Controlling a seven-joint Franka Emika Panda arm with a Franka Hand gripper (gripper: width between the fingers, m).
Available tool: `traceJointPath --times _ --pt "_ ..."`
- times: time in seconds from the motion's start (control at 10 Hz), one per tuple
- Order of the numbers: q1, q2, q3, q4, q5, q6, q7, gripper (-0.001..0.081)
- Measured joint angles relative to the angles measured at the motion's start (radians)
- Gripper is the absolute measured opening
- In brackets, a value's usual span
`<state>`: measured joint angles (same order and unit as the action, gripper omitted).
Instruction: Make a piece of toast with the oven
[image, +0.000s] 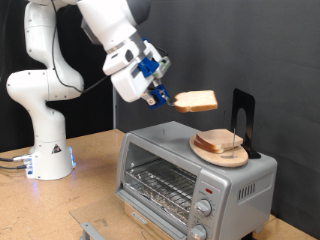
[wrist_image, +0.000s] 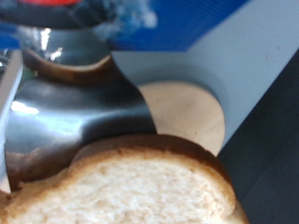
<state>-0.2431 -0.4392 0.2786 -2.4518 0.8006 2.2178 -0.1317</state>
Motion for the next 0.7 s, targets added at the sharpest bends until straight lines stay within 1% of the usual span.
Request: traceJointPath --times 0.3,0.5,0.7 --pt "-0.015 -0.084 -0.083 -0.073 -0.004 -0.065 -0.072 0.0466" --pt "-0.032 -0.129 -0.137 -0.111 -0.032 -0.122 -0.120 0.0466" --pt "-0.048 -0.163 -0.169 -0.144 -0.064 -0.149 -0.144 0.0466"
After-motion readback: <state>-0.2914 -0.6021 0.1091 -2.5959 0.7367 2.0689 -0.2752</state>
